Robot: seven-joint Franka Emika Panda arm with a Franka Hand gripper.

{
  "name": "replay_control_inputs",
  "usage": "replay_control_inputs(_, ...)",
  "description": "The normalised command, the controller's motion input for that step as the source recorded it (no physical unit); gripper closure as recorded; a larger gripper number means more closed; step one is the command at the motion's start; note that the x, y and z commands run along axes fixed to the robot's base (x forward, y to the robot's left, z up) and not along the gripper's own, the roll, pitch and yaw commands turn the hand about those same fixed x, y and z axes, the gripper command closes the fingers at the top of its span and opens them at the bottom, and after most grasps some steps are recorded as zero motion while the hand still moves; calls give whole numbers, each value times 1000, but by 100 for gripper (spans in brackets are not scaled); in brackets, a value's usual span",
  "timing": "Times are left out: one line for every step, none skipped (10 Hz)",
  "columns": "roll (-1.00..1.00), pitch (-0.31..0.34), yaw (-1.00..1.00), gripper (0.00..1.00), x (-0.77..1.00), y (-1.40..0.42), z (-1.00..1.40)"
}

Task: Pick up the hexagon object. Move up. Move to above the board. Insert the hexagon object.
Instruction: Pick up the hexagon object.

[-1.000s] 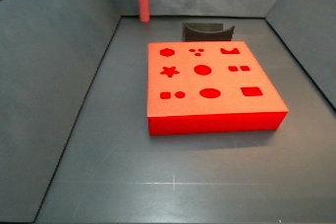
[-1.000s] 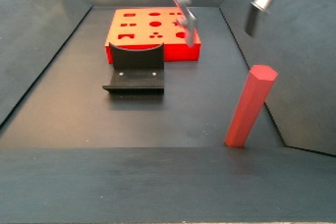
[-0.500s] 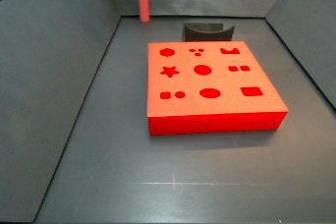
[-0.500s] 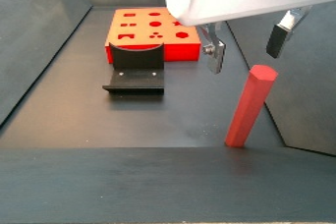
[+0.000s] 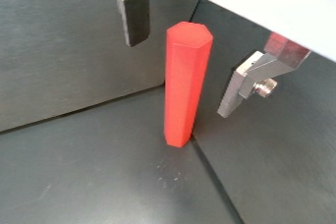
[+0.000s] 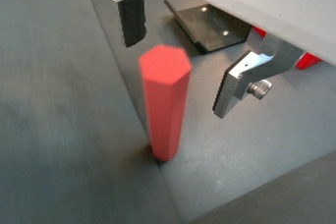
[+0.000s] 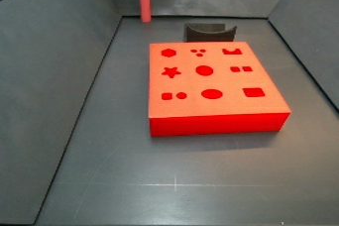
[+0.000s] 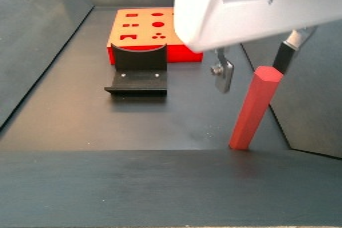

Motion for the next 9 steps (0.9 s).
replay_control_inputs(24,0,46,0,-86,274,-246)
replay_control_inputs(0,0,31,0,-14,163,-163)
replay_control_inputs(0,0,0,0,0,17,0)
replay_control_inputs(11,0,0,0,-80,234,-89)
replay_control_inputs(0,0,0,0,0,46,0)
replay_control_inputs(-3,-4,0,0,0,-23,-54)
replay_control_inputs(0,-89,0,0,0,9,-654)
replay_control_inputs(0,-66,0,0,-11,26,-403)
replay_control_inputs(0,0,0,0,0,0,17)
